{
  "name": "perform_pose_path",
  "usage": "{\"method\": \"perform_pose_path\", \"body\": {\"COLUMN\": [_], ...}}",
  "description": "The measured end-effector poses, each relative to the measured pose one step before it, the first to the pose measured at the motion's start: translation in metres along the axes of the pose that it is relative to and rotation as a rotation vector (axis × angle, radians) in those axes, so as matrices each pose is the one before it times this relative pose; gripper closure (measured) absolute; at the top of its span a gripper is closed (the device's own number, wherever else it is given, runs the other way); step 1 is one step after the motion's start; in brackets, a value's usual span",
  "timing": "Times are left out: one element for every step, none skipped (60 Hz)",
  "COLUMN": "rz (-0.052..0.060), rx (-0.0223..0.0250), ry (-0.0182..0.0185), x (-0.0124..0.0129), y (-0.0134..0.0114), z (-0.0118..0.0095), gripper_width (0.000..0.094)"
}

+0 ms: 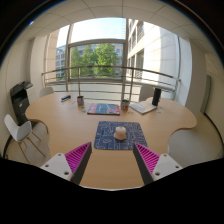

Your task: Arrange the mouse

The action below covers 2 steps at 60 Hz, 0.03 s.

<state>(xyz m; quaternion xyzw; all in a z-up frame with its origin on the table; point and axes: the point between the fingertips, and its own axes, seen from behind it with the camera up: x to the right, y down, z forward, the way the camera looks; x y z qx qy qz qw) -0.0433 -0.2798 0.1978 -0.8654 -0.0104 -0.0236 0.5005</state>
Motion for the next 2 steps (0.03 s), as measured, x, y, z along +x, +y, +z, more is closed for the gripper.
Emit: {"method": "perform_pose_path", "body": {"rz": [-0.0007,-0.0009], "rx": [0.00057,0.00160], "ry": [0.00008,0.00066], "x": [-0.00016,-0.00005], "y": [0.00015,0.00009], "z": [-0.00132,-0.00160], "gripper_width": [0.0086,0.0087]}}
